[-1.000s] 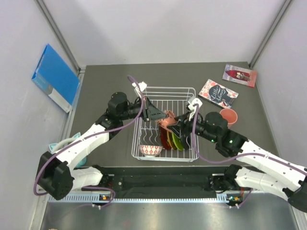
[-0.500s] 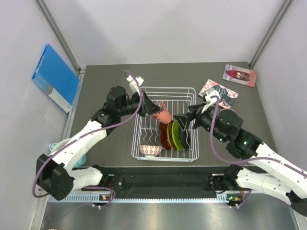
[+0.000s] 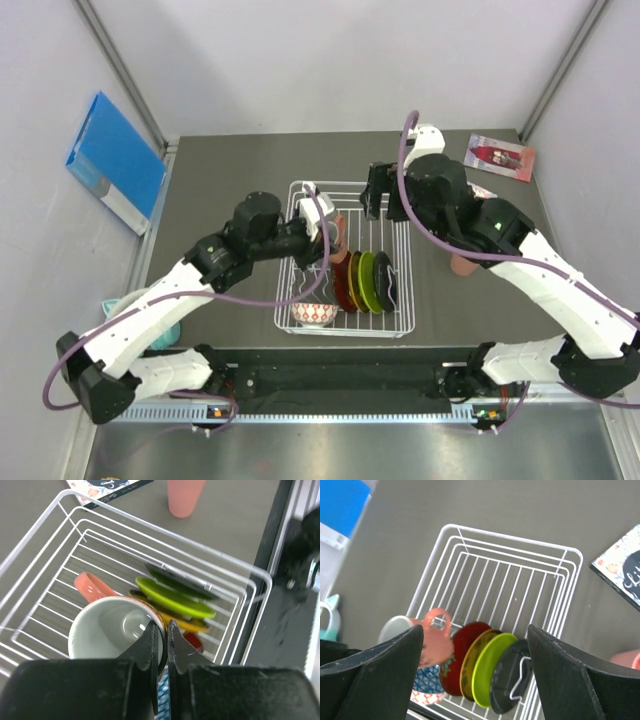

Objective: Unload the mixed dishes from the dish rack
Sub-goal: Place the cup at the center of the board.

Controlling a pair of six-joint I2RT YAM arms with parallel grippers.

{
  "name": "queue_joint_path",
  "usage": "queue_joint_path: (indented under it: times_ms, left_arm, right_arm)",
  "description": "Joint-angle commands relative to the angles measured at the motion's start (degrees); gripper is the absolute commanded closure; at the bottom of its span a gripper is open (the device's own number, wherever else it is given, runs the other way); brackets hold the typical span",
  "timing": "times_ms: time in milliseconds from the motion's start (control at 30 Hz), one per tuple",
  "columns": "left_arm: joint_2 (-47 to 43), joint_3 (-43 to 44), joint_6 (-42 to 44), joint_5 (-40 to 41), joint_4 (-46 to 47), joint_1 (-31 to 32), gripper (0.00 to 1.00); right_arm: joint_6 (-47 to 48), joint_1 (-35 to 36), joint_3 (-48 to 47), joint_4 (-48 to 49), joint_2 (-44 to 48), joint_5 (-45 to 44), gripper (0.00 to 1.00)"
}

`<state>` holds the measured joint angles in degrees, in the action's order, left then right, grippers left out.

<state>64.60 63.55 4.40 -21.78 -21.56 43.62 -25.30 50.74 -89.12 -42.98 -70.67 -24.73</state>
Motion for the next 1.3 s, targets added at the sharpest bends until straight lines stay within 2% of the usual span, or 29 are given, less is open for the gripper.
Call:
queue_joint_path:
  times_ms: [0, 67, 267, 400, 667, 833, 1267]
  left_arm:
    - [-7.8, -2.28, 16.84, -9.63, 1.88, 0.24, 1.0]
    - [-9.75, -3.86, 21.78, -13.97, 2.4, 0.33, 1.0]
    - [-8.71, -2.56, 23.19, -20.58, 0.74, 0.68, 1.0]
    - [-5.28, -0.63, 23.45, -19.62, 0.29, 2.96, 1.0]
    - [0.26, 3.68, 27.41, -16.81, -4.19, 6.48, 1.0]
    - [1.85, 4.56, 28.29, -16.36, -4.1, 7.62, 1.0]
    - [4.13, 7.82, 29.17, -16.63, -3.93, 9.64, 1.0]
  right_arm:
    - [1.3, -0.38, -8.68, -10.0, -2.18, 1.0, 0.17]
    - [2.53, -0.47, -9.84, -12.56, -2.8, 2.57, 0.18]
    - [5.08, -0.56, -8.09, -11.96, -2.19, 11.25, 0.25]
    - [5.79, -0.56, -5.9, -11.07, -1.4, 16.37, 0.31]
    - [8.15, -0.38, -3.69, -11.86, 0.72, 23.4, 0.33]
    - [10.35, 0.06, -3.43, -15.37, -1.22, 23.85, 0.35]
    - [14.31, 2.26, -2.64, -17.75, -6.05, 24.12, 0.5]
